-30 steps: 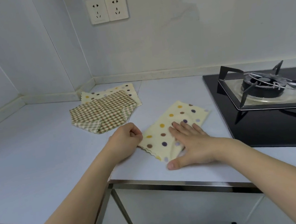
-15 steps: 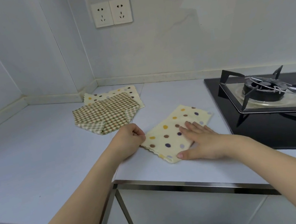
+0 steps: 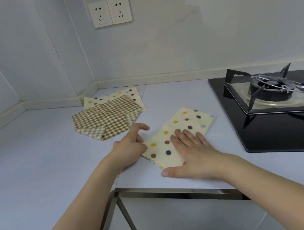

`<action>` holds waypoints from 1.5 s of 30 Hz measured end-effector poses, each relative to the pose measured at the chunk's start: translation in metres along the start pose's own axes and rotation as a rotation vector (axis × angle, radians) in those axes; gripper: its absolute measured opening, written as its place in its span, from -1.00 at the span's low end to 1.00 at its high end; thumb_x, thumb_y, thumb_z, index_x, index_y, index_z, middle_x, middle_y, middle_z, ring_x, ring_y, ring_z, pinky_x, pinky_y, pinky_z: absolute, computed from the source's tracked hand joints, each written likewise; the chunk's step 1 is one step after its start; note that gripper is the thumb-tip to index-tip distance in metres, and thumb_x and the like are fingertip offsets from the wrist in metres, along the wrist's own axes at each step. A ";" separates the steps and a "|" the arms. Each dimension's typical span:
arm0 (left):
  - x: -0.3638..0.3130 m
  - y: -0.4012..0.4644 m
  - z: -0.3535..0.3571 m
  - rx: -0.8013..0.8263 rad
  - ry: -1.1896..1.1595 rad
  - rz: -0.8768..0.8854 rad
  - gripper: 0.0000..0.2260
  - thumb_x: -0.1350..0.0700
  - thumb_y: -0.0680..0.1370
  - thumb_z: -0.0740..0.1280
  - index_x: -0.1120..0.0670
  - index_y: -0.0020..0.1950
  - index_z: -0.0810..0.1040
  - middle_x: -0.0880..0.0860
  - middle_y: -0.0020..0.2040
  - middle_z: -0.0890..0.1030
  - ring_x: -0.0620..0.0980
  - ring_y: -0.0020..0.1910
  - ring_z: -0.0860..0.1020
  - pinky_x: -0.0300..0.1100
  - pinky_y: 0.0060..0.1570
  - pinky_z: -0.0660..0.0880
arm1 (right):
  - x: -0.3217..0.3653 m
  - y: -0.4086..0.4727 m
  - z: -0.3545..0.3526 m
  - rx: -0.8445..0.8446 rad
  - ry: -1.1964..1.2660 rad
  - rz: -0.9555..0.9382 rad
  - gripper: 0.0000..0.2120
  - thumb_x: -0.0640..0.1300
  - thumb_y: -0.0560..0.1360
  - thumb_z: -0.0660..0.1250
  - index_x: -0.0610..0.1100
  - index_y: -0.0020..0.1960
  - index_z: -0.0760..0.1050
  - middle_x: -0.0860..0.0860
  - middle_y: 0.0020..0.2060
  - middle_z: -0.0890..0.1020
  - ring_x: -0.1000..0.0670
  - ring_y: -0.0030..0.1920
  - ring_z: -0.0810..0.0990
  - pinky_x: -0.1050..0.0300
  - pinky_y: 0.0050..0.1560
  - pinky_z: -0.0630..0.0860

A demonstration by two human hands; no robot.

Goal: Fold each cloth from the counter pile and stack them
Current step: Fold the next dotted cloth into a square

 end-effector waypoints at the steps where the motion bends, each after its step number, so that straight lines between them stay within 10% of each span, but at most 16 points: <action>1: -0.008 -0.005 -0.001 -0.049 0.080 0.073 -0.44 0.20 0.45 0.24 -0.42 0.23 0.30 -0.14 0.05 0.45 0.04 0.15 0.40 -0.02 0.26 0.27 | 0.004 -0.003 -0.003 -0.063 0.019 -0.037 0.02 0.53 0.34 0.08 0.00 0.56 -0.23 0.07 0.54 -0.26 0.07 0.50 -0.36 -0.07 0.50 -0.31; 7: -0.035 -0.027 0.022 -0.054 0.513 0.370 -0.44 0.11 0.46 -0.01 -0.17 0.45 0.33 -0.18 0.47 0.28 -0.18 0.44 0.19 -0.23 0.30 0.03 | 0.024 -0.048 -0.018 -0.406 0.148 -0.252 -0.58 0.14 0.54 0.25 -0.01 0.34 0.44 0.14 0.31 0.37 0.09 0.34 0.26 0.23 0.37 0.19; 15: -0.034 -0.065 0.048 0.171 0.612 0.118 -0.33 -0.17 0.46 -0.09 -0.12 0.59 -0.02 -0.12 0.59 -0.04 -0.11 0.56 -0.13 -0.07 0.51 -0.22 | 0.010 -0.083 -0.010 -0.351 -0.025 -0.293 -0.40 0.35 0.38 0.30 -0.01 0.26 0.44 0.12 0.21 0.45 0.05 0.20 0.39 0.19 0.31 0.19; 23: -0.047 -0.119 0.063 0.189 0.666 0.157 -0.27 -0.29 0.51 0.22 -0.10 0.59 0.03 -0.09 0.59 -0.07 -0.03 0.55 -0.11 -0.02 0.52 -0.15 | 0.000 -0.120 -0.027 -0.355 0.288 -0.174 -0.89 -0.03 0.52 0.32 0.01 -0.16 0.45 0.12 -0.26 0.51 0.06 -0.23 0.47 0.12 -0.15 0.44; 28: -0.080 -0.135 0.033 0.017 0.252 0.218 -0.85 -0.01 0.60 0.29 -0.12 -0.06 0.66 -0.08 -0.05 0.64 -0.07 -0.03 0.56 -0.07 0.07 0.51 | -0.023 -0.127 -0.046 -0.225 0.777 -0.045 -0.88 -0.15 0.52 0.37 -0.04 -0.18 0.52 0.12 -0.46 0.59 0.24 -0.46 0.50 0.32 -0.38 0.43; 36: -0.093 -0.105 0.026 0.040 0.060 0.040 -0.76 0.09 0.55 0.37 0.28 -0.13 0.56 0.01 -0.30 0.53 -0.10 -0.33 0.46 -0.27 -0.23 0.39 | -0.049 -0.105 -0.072 -0.223 0.831 0.022 -0.92 -0.18 0.54 0.34 -0.17 -0.11 0.56 0.02 -0.38 0.66 0.04 -0.40 0.57 0.21 -0.34 0.46; 45: -0.087 -0.047 0.045 -0.076 0.121 -0.096 -0.81 0.09 0.57 0.22 0.10 -0.22 0.35 0.04 -0.27 0.39 -0.02 -0.29 0.34 -0.17 -0.27 0.26 | -0.077 -0.053 -0.078 -0.299 0.329 0.026 -0.89 -0.06 0.56 0.26 -0.01 -0.13 0.50 0.18 -0.29 0.62 0.15 -0.21 0.51 0.15 -0.20 0.40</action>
Point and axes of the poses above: each hand's wrist, its own y-axis towards the middle knuckle, its own z-axis out of the palm, x = y × z, the point moved 8 cm from there along y, towards the middle knuckle
